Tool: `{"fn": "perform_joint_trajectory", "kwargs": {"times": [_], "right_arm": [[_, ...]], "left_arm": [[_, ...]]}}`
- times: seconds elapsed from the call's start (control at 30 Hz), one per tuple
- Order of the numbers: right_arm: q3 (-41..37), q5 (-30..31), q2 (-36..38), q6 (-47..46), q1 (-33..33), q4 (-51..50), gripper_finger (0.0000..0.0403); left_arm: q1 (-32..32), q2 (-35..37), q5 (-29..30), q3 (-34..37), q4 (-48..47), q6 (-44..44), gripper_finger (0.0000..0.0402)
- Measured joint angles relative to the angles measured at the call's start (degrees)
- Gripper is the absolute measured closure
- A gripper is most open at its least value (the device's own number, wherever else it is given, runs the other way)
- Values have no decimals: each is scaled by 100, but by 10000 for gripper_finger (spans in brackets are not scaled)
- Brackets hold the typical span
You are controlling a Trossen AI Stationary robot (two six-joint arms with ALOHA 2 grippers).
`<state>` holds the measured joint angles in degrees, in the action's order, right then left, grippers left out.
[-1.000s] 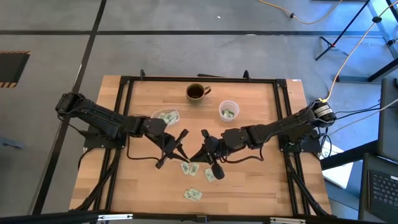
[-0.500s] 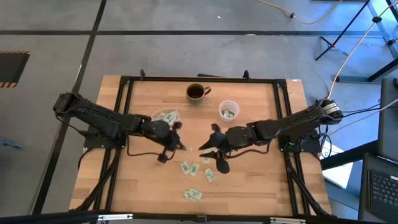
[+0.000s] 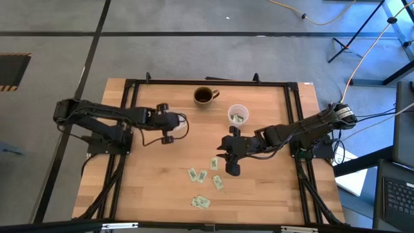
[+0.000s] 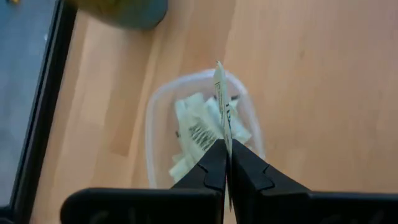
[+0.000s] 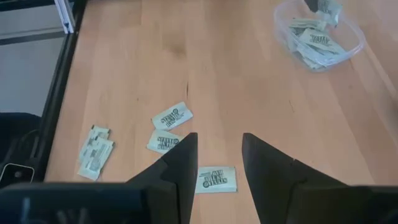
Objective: Pick and place Stevia / Truvia into bins
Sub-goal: Put the light green stevia packet into the left transparent container
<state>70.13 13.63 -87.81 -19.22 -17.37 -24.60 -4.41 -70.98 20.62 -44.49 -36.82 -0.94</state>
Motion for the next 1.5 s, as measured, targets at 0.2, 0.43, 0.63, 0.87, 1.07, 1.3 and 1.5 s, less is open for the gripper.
{"fn": "perform_joint_trajectory", "kwargs": {"times": [0.2, 0.43, 0.63, 0.87, 1.07, 1.3, 1.5], "right_arm": [[0, 0, 0, -4, -2, 0, 274], [0, 0, 0, -4, -2, -1, 274], [0, 0, 0, -4, -4, 0, 274], [1, 0, 0, -4, -4, -2, 274], [2, -2, 0, -23, -4, -2, 274], [2, -7, 0, -155, -4, -2, 274], [2, -7, 0, -172, -4, -4, 274]], "left_arm": [[-421, -157, -878, 2, -77, 63, 398], [-744, -547, -1022, 4, -68, -35, 396], [-876, -843, -1062, 7, -63, -31, 396], [-928, -953, -1174, 7, -61, -98, 393], [-928, -953, -1119, 7, -61, -146, 370], [-928, -953, -1058, 7, -67, -130, 341], [-924, -951, -237, -197, -449, -40, 334]]}}
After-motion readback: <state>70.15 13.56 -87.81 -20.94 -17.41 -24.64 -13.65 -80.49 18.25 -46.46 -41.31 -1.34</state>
